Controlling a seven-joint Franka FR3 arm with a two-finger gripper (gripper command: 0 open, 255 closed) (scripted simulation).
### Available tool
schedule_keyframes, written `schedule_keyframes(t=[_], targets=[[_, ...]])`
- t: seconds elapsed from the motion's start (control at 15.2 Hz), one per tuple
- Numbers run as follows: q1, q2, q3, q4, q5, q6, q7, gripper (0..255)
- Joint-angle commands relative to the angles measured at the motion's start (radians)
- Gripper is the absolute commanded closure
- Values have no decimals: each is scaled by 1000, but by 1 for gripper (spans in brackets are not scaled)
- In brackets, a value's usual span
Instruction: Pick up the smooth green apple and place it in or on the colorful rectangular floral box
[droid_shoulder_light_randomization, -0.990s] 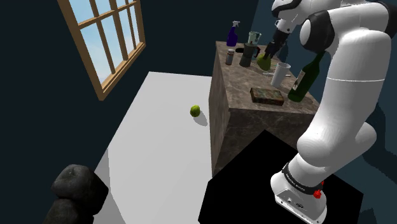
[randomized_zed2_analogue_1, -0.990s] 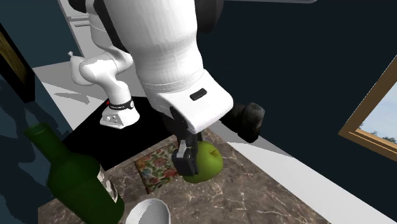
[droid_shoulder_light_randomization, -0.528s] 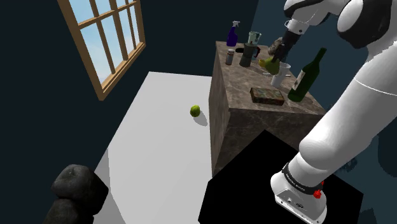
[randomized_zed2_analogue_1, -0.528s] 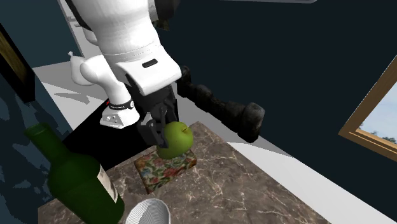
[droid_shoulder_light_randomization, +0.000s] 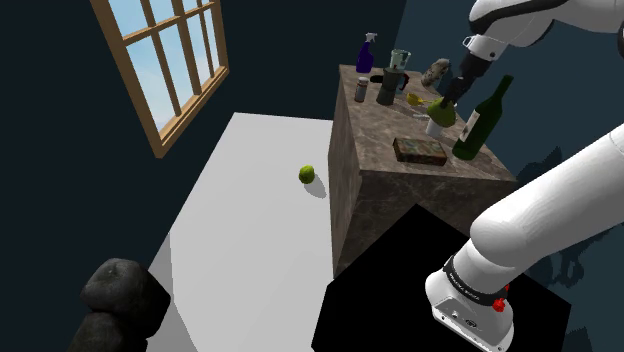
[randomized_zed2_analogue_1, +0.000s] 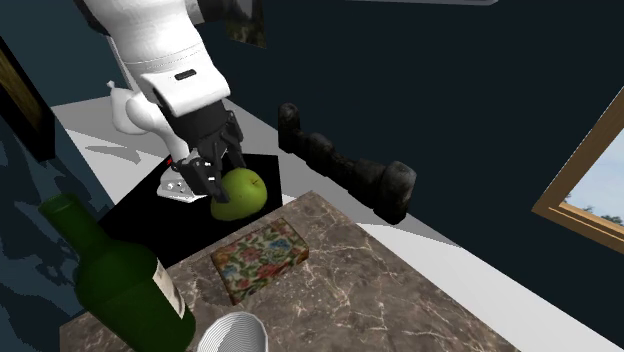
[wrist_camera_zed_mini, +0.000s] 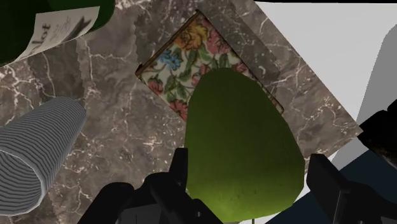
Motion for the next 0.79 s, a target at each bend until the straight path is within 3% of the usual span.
schedule_keyframes(t=[0.0,0.73], targets=[[-2,-6,0,-33,-3,28,-2,255],[2,44,-20,-139,29,173,-46,255]])
